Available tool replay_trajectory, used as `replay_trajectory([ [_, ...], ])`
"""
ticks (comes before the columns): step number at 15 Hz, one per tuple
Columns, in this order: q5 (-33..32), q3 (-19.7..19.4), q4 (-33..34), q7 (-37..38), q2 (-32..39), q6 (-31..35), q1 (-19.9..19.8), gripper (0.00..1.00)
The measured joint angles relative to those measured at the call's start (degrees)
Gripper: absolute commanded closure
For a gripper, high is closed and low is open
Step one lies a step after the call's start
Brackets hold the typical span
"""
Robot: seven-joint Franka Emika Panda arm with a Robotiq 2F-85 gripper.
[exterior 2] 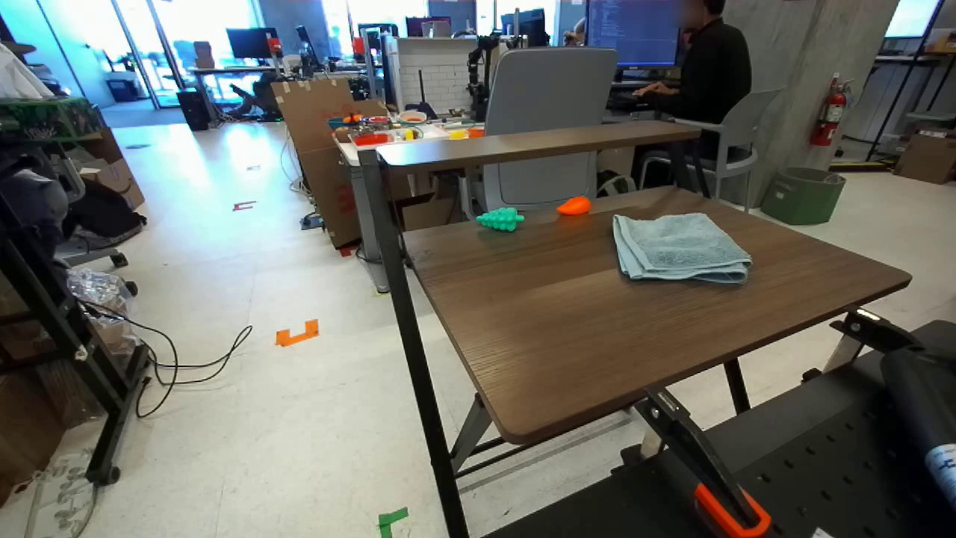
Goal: Wipe the table with the towel
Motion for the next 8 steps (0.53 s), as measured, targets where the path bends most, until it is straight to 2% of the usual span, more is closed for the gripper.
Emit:
replay_trajectory([
  [4,-0.14,-0.47,-0.43,1.64,0.01,0.41,-0.38,0.0],
  [8,-2.58,-3.82,-7.53,8.31,1.16,9.99,-6.2,0.0],
])
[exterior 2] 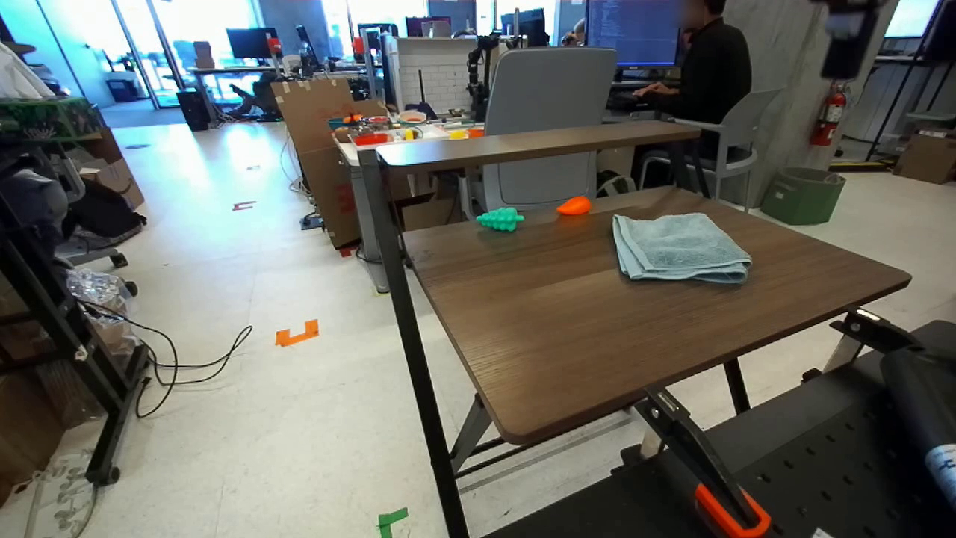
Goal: Wipe the table with the towel
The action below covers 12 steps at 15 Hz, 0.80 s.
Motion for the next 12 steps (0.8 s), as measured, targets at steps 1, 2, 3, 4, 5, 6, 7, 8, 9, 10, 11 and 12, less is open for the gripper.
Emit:
replay_trajectory([
  [1,-1.2,-0.82,-2.61,1.75,1.04,3.51,-2.16,0.0],
  [2,-2.48,-1.47,-4.36,3.69,2.71,7.07,-4.38,0.0],
  [3,-3.5,-2.06,-5.08,5.61,5.06,10.37,-6.59,0.0],
  [4,-3.6,-2.88,-5.3,7.05,7.83,13.17,-8.26,0.0],
  [5,-3.6,-3.7,-5.26,7.66,10.19,14.99,-9.12,0.0],
  [6,-3.59,-4.15,-5.06,8.06,11.98,16.07,-9.45,0.0],
  [7,-3.56,-4.25,-4.86,8.49,12.96,16.46,-9.46,0.0],
  [8,-3.56,-4.24,-4.67,8.85,13.32,16.52,-9.42,0.0],
  [9,-3.55,-4.23,-4.57,9.02,13.3,16.52,-9.4,0.0],
  [10,-3.55,-4.23,-4.49,9.07,13.28,16.52,-9.4,0.0],
  [11,-3.55,-4.23,-4.48,9.1,13.27,16.52,-9.4,0.0],
  [12,-3.55,-4.23,-4.48,9.12,13.27,16.52,-9.4,0.0],
])
